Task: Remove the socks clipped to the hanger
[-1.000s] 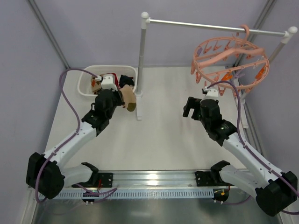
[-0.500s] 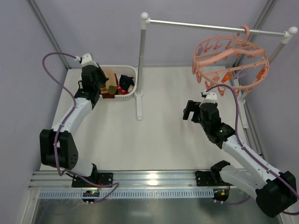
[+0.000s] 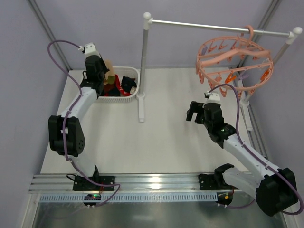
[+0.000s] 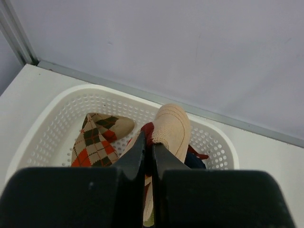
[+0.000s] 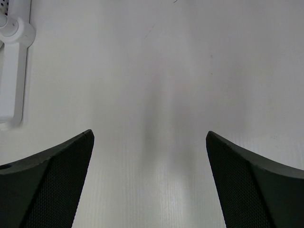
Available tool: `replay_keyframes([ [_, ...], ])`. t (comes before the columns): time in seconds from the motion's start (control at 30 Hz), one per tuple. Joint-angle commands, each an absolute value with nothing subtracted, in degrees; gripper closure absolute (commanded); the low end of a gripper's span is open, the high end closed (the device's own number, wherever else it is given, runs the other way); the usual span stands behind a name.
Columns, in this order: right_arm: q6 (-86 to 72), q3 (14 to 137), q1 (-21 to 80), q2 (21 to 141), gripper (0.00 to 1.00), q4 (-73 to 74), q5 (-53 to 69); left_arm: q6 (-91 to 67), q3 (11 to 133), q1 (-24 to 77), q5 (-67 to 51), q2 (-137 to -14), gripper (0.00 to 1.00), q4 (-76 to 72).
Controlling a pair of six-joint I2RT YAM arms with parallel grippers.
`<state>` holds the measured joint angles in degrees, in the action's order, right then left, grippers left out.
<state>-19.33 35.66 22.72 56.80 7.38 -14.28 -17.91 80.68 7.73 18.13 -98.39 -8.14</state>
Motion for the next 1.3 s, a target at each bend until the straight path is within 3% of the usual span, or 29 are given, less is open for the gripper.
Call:
replay_keyframes([
  [0.0, -18.8, 35.7, 21.9, 58.0, 0.0, 3.4, -12.9, -15.8, 80.5, 7.4, 19.5, -98.9, 1.0, -11.6],
  [0.2, -19.1, 35.9, 21.6, 59.0, 0.0, 3.2, -11.4, -21.1, 71.7, 7.7, 18.2, -102.3, 1.0, -15.9],
  [0.4, -18.5, 35.8, 21.1, 57.7, 0.0, 4.2, -11.8, -20.2, 71.5, 9.6, 20.7, -107.0, 1.0, -14.9],
  [0.43, -18.5, 35.7, 21.0, 57.2, 0.0, 4.3, -11.6, -20.0, 71.5, 9.7, 20.6, -107.0, 0.95, -14.4],
  [0.47, -18.5, 35.7, 21.0, 57.1, 0.0, 4.2, -11.6, -20.0, 71.9, 9.7, 20.4, -106.8, 0.77, -14.1],
  [0.5, -18.5, 35.7, 20.8, 57.0, 0.0, 4.3, -11.4, -20.0, 72.1, 9.8, 20.5, -106.4, 0.49, -13.5],
  [0.53, -18.5, 35.8, 20.7, 57.0, 0.0, 4.3, -11.3, -20.2, 72.5, 9.9, 20.8, -106.2, 0.01, -11.9],
  [1.0, -18.2, 35.2, 20.7, 54.8, 0.0, 5.9, -11.2, -20.0, 61.5, 19.6, 34.5, -89.4, 0.0, -10.2],
  [1.27, -18.1, 33.5, 19.8, 50.9, 0.0, 6.8, -11.7, -23.8, 53.5, 26.6, 35.2, -76.9, 0.0, 2.8],
])
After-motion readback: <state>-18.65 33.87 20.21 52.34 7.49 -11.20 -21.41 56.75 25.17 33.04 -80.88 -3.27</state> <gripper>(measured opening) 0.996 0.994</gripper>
